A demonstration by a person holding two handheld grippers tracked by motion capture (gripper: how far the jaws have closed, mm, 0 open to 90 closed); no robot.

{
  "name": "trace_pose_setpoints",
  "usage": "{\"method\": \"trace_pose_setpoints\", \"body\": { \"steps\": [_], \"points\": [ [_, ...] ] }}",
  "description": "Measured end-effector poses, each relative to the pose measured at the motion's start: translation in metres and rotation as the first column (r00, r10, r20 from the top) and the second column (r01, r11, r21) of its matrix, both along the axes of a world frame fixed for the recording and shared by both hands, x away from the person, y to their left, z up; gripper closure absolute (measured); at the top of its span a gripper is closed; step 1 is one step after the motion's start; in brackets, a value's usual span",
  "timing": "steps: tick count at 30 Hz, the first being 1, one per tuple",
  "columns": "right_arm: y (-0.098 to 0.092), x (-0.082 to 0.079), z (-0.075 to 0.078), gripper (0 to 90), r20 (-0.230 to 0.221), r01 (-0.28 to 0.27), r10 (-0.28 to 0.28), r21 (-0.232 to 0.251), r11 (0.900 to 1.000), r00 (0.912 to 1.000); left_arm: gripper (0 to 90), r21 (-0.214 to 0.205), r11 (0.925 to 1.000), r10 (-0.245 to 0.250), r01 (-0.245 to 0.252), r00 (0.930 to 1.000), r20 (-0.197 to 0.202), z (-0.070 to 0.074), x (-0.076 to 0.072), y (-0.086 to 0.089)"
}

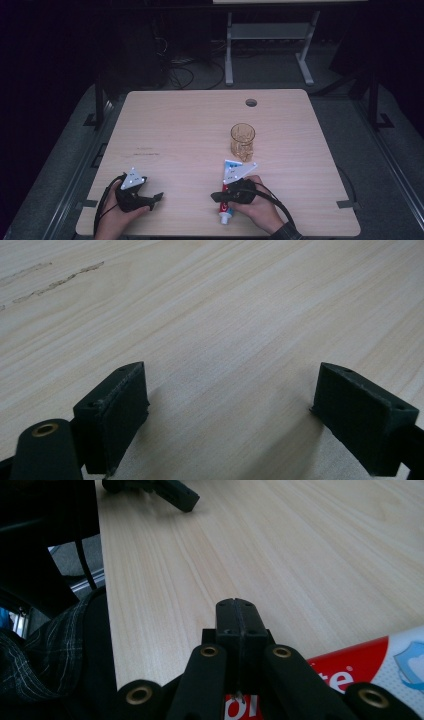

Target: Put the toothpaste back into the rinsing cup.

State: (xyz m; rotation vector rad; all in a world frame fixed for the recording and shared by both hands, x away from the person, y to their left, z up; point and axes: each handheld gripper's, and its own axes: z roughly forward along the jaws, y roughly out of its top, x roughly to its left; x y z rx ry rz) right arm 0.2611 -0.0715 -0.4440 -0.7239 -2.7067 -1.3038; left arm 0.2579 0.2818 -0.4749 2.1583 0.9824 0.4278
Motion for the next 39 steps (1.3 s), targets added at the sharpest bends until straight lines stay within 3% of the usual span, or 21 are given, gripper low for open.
{"method": "trace_pose_setpoints", "body": {
  "steps": [12, 18, 39],
  "points": [
    [-0.002, -0.001, -0.007, 90.0, -0.022, -0.001, 0.000, -0.032, 0.9995, 0.9998, 13.4, 0.000, 1.0000, -0.001, 0.001, 1.0000, 0.000, 0.000, 0.000, 0.000],
    [-0.008, -0.002, -0.007, 90.0, -0.028, 0.012, -0.013, -0.024, 0.9996, 0.9995, 13.4, 0.000, 1.0000, -0.001, 0.001, 1.0000, 0.000, 0.000, 0.000, 0.000],
    [-0.052, -0.015, -0.005, 90.0, -0.041, 0.091, -0.092, -0.020, 0.9956, 0.9950, 13.4, -0.002, 1.0000, -0.002, 0.002, 1.0000, 0.001, 0.000, 0.000, 0.000]
  ]
}}
